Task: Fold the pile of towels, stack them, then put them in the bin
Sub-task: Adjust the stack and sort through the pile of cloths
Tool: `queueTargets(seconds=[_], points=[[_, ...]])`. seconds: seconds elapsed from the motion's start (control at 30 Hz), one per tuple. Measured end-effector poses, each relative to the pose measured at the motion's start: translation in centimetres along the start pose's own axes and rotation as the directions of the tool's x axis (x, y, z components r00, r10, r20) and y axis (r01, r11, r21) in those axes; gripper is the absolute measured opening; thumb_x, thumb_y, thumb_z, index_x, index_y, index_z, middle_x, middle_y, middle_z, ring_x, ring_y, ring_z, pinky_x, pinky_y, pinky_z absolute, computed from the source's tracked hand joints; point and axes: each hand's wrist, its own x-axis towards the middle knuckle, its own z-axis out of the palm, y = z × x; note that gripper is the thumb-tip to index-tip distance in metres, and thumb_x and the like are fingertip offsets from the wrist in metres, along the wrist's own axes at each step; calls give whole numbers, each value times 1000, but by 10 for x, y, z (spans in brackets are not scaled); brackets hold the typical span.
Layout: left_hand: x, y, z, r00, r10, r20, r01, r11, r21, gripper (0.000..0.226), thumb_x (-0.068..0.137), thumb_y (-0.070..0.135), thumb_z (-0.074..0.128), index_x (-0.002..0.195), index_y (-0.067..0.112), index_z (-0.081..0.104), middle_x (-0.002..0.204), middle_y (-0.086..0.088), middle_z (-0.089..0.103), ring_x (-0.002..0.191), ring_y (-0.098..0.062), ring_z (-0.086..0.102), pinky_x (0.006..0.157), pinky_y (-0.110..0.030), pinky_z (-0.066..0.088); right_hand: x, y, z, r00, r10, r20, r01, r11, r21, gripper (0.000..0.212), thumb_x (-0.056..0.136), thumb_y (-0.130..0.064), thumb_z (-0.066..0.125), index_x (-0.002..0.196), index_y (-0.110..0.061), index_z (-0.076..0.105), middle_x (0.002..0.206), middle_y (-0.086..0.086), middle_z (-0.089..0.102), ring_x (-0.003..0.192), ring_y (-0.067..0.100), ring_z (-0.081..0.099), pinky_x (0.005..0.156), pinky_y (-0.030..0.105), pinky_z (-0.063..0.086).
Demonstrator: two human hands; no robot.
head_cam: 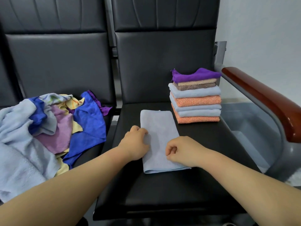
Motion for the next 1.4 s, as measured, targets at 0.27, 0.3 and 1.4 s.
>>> queueTargets(seconds=[0.27,0.3,1.4], points=[[-39,-1,-1,989,131,74,-115,975,-188,63,85,23,74,143,26,49,136,11,41,98,-7,53,89,-18,43,3,0,0,999,47,16,-48,996,74,11,88,-23,73,89,-33,75,86,-13,70,82,5,66,72,18,47],[-44,-1,-2,983,154,96,-131,968,-212,61,84,21,76,140,26,52,132,11,45,93,-4,52,86,-15,41,2,0,1,999,45,15,-46,996,72,11,87,-23,73,88,-33,75,86,-13,70,82,5,66,71,18,48],[-47,-16,-44,948,-317,-36,206,692,-692,21,84,14,67,77,14,47,61,-6,47,54,-21,42,48,-28,34,-10,-7,-19,950,298,98,-272,627,731,65,95,-15,71,148,-35,41,120,5,68,95,20,71,68,33,57]])
